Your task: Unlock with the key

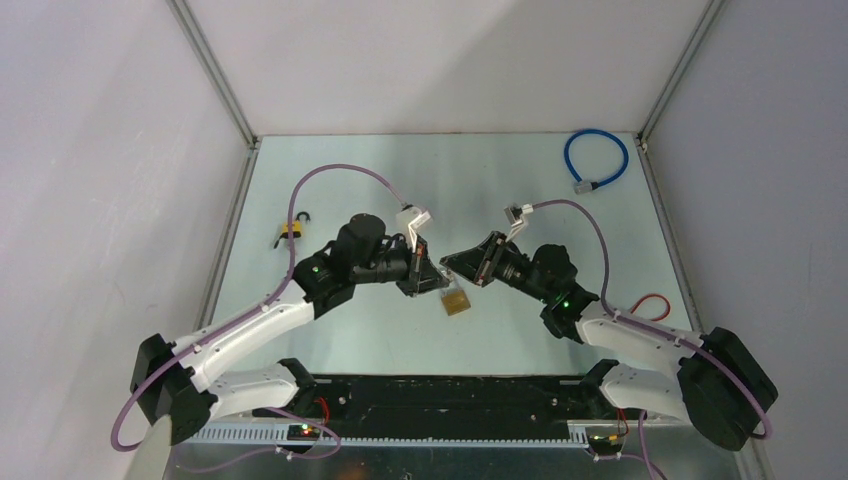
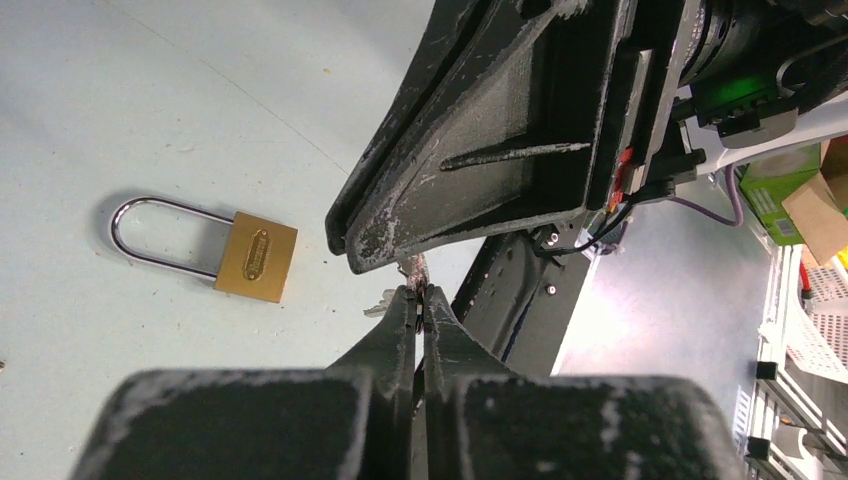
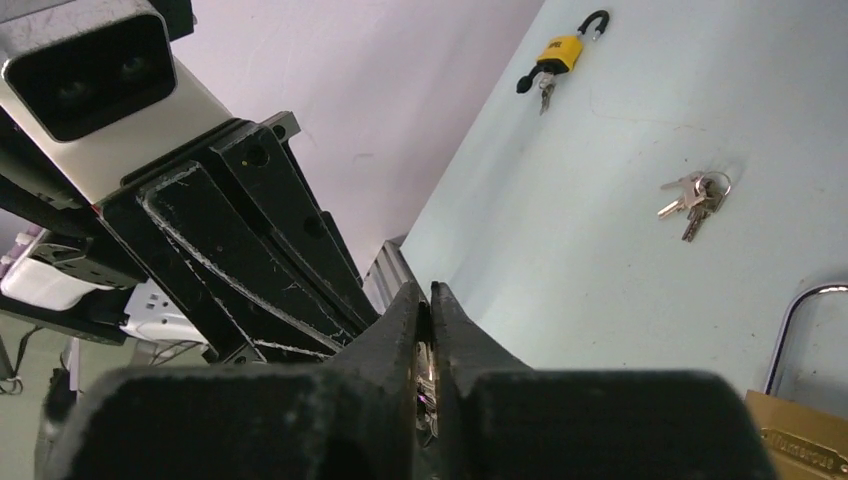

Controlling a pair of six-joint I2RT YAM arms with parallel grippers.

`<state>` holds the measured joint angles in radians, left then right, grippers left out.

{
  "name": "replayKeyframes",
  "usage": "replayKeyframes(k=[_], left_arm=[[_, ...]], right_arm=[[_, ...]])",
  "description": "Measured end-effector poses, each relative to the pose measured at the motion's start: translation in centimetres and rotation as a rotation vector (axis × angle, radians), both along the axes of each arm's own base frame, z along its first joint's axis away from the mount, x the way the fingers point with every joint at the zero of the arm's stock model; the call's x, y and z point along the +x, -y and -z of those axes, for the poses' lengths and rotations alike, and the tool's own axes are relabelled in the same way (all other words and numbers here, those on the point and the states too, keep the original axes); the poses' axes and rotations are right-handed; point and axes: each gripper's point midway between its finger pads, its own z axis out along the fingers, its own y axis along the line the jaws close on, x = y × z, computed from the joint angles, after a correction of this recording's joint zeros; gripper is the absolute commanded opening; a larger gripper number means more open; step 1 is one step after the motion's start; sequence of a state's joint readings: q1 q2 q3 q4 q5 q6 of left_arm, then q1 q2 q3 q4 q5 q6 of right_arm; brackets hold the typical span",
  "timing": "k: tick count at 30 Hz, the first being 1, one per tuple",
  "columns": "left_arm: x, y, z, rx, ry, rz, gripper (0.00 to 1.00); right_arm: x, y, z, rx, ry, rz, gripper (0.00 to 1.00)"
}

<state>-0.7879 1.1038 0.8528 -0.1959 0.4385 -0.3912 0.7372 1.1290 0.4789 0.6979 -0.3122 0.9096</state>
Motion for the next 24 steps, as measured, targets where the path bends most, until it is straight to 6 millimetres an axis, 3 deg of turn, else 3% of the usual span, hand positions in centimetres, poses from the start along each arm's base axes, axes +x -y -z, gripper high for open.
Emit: replayKeyframes(k=[5, 9, 11, 17, 24], left_arm=[[0.0, 0.0, -0.1, -0.003, 0.002, 0.001, 0.19], [0.3, -0.1, -0.3, -0.002, 0.015, -0.02, 0.52], [0.7, -0.3, -0.5, -0.004, 0.028, -0.05, 0.6], [1.5, -0.9, -1.6, -0.073, 0.078, -0.141, 0.68], [1.4, -1.2, -3.6, -0.239, 0.111, -0.193, 0.69]], right_arm=[[-0.2, 0.4, -0.3, -0.015, 0.027, 0.005, 0.0], [-0.2, 0.9, -0.9, -0.022, 0.051, 0.032, 0.0], [-0.2, 1.3, -1.2, -0.025, 0.059, 0.057, 0.0], [-0.4, 1.8, -1.8, -0.04, 0.096, 0.112, 0.0], [-0.6, 2.3, -1.6, -0.033, 0.124, 0.134, 0.0]])
